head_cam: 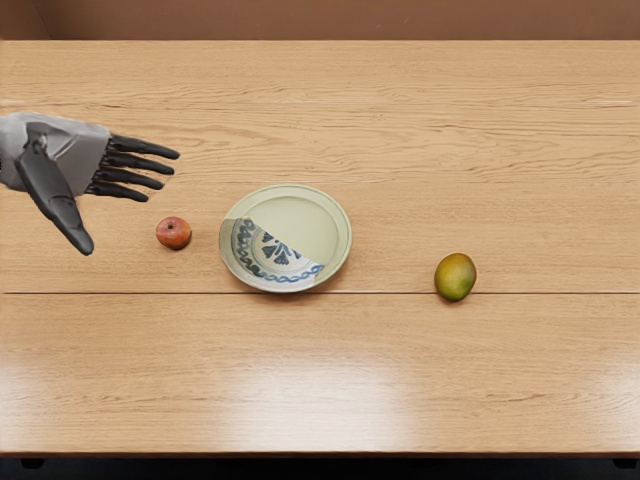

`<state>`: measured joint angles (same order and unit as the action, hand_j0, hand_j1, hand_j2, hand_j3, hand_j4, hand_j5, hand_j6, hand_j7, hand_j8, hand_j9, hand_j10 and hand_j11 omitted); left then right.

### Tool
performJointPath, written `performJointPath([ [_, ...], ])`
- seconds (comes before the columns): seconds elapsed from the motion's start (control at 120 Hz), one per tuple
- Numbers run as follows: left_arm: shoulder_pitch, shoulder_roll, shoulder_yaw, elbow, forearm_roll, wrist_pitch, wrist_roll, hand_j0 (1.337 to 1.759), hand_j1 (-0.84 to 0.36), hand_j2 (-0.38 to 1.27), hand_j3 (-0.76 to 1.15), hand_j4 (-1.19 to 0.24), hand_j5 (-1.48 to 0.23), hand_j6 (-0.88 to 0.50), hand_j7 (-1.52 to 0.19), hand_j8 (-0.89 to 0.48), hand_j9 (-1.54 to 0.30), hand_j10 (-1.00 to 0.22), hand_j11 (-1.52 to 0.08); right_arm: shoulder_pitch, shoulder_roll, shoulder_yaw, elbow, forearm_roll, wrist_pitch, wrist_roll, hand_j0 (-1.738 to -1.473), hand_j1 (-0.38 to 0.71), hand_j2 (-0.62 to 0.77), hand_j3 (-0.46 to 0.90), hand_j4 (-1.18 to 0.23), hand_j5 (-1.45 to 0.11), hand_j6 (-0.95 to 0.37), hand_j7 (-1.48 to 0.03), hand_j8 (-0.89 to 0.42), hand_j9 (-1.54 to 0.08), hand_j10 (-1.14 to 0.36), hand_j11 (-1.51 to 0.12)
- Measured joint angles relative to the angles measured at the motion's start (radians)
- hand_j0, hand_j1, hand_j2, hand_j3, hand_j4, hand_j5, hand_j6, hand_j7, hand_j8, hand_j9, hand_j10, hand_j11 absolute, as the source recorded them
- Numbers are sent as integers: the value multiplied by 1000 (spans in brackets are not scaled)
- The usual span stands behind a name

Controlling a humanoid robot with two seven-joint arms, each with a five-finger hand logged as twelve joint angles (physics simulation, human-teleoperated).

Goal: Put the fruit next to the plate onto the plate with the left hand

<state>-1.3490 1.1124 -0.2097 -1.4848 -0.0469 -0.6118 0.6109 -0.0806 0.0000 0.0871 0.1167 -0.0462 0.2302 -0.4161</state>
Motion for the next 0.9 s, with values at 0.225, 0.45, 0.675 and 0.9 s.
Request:
performJointPath([
  [0.225, 70, -106, -18, -121, 583, 166, 0, 1658, 336, 2, 0, -15, -16, -16, -15, -16, -15, -15, -15, 3, 0, 2, 0, 0, -1, 0, -1658, -349, 0, 0, 0, 0, 0, 0, 0, 0, 0, 0],
  [0.45, 121, -233, -11, -121, 757, 348, 0, 1658, 336, 3, 0, -15, -15, -16, -15, -16, -15, -15, -15, 4, 0, 1, 0, 0, -3, 0, -1658, -349, 0, 0, 0, 0, 0, 0, 0, 0, 0, 0],
  [0.675, 183, -283, 7, -103, 871, 513, 0, 1658, 336, 3, 0, -16, -16, -18, -16, -17, -16, -16, -16, 4, 0, 1, 0, 0, -3, 0, -1658, -349, 0, 0, 0, 0, 0, 0, 0, 0, 0, 0],
  [0.9, 225, -335, 23, -72, 938, 645, 0, 1658, 336, 4, 0, -17, -17, -19, -17, -18, -17, -17, -16, 5, 0, 2, 0, 0, -3, 0, -1658, -349, 0, 0, 0, 0, 0, 0, 0, 0, 0, 0],
])
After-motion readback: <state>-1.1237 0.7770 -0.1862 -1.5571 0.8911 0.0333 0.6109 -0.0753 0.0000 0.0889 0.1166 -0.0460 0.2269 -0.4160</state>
